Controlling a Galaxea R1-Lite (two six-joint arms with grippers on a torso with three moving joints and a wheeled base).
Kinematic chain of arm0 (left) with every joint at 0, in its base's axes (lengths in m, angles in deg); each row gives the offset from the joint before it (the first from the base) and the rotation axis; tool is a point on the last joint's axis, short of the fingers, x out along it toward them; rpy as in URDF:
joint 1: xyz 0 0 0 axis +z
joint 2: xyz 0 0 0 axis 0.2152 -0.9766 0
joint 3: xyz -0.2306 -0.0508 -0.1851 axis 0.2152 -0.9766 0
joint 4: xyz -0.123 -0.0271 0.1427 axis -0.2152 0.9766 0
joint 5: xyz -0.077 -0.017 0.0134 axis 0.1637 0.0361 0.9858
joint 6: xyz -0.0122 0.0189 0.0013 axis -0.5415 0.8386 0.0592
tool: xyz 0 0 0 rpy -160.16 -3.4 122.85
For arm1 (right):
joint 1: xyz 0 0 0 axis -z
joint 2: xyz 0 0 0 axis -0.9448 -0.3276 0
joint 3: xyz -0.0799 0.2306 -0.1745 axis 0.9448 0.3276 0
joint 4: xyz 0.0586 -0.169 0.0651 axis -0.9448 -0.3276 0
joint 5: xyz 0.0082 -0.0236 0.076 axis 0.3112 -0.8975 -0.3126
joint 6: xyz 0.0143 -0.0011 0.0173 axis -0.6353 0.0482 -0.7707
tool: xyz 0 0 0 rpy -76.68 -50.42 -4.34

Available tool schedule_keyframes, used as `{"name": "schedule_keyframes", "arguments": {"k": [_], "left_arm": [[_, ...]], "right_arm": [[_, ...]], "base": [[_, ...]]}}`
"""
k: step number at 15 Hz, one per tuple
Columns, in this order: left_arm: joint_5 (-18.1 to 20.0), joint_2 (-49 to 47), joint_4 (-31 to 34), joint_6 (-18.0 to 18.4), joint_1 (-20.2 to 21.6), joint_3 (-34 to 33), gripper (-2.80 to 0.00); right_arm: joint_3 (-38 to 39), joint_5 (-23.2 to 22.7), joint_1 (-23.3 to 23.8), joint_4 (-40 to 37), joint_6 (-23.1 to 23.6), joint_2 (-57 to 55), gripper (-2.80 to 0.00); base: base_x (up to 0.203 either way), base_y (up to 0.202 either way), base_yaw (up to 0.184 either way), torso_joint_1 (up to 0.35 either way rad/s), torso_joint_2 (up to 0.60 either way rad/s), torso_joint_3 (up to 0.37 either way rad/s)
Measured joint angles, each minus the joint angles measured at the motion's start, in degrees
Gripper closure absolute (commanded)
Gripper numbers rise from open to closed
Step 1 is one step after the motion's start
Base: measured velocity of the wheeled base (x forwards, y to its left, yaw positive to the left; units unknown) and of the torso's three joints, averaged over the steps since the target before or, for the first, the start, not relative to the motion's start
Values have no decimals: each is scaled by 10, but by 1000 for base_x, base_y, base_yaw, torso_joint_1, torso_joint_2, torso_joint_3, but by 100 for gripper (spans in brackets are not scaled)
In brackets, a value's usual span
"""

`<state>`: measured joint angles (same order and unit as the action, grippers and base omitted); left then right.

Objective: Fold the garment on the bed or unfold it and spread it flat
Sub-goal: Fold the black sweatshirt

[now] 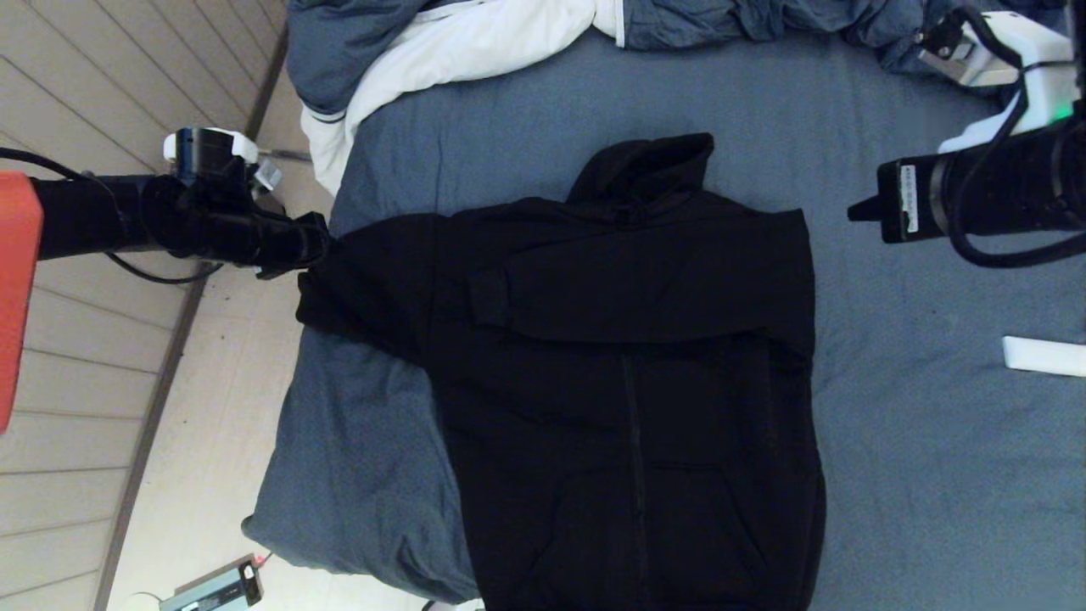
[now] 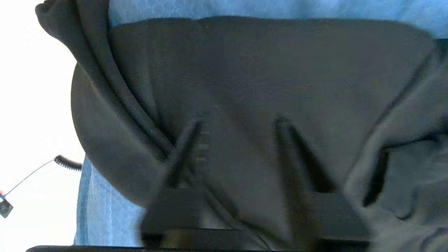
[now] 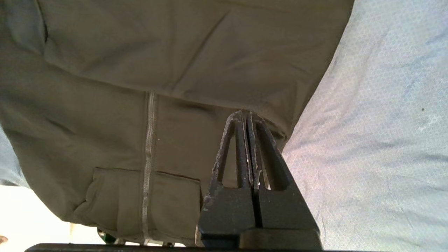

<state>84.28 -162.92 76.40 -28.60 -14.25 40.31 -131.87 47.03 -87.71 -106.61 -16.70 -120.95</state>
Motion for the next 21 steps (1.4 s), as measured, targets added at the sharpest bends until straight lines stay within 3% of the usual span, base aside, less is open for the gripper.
{"name": "schedule_keyframes", "arguments": {"k": [6,12,13,14,21], "left_arm": [[-4,-27,-16,6,-2,-17,-280],[-4,-33,-104,5,-5,-89,-280],[-4,-33,-104,4,-6,-91,-240],[-3,-33,-104,4,-6,-94,0],[0,-26,-107,1,-20,-105,0]], "right_arm": [[56,-1,-1,45,3,10,0],[89,-1,-1,59,4,25,0],[90,-1,-1,59,4,25,0],[90,-1,-1,59,4,26,0],[85,1,-1,67,5,28,0]], "base": [[0,0,0,0,0,0],[0,0,0,0,0,0],[0,0,0,0,0,0],[0,0,0,0,0,0],[0,0,0,0,0,0]]}}
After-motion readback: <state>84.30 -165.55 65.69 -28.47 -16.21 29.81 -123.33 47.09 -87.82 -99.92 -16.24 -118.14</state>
